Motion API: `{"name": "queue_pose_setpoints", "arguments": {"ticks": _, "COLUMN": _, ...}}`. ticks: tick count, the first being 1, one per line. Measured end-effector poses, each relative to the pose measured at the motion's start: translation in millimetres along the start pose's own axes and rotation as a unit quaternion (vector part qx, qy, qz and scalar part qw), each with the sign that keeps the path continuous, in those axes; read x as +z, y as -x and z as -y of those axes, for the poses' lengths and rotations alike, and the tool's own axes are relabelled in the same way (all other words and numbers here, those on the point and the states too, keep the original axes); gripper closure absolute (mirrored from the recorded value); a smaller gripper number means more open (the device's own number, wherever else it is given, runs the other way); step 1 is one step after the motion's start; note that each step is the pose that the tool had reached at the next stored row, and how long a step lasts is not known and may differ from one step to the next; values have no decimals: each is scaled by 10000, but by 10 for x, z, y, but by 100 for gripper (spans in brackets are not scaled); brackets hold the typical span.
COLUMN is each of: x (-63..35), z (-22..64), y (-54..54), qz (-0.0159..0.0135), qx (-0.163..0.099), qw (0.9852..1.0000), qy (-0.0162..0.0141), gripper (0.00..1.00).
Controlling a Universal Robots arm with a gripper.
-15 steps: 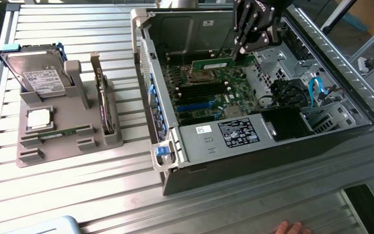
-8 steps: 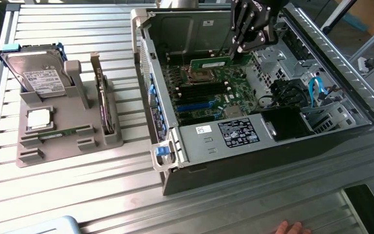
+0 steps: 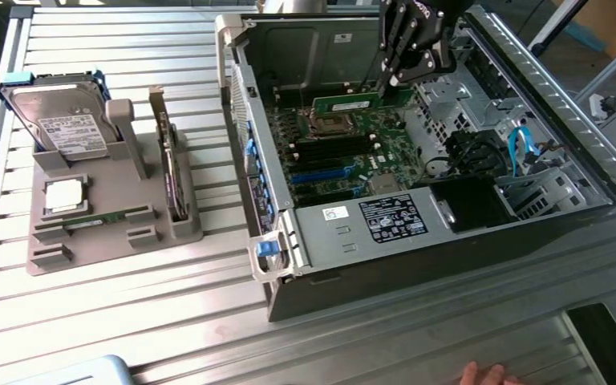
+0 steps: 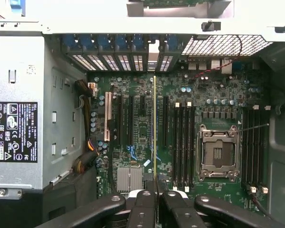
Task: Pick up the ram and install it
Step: 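Insert the ram into the slot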
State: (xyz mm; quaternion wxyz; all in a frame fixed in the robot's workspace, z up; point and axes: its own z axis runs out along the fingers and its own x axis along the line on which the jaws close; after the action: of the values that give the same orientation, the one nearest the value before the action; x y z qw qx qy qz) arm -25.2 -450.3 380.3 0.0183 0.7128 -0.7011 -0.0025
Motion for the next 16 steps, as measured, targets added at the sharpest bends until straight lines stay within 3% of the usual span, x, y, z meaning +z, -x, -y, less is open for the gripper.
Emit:
{"name": "queue_pose_setpoints", "arguments": {"ticks": 11, "x": 2, "z": 1, "y": 5, "qz": 1, "qx": 0, "qw": 10000, "qy": 0, "gripper": 88}}
{"name": "queue_pose_setpoints", "arguments": {"ticks": 16, "x": 39, "z": 8, "y": 94, "qz": 0, "qx": 0, "qw": 10000, "qy": 0, "gripper": 88}}
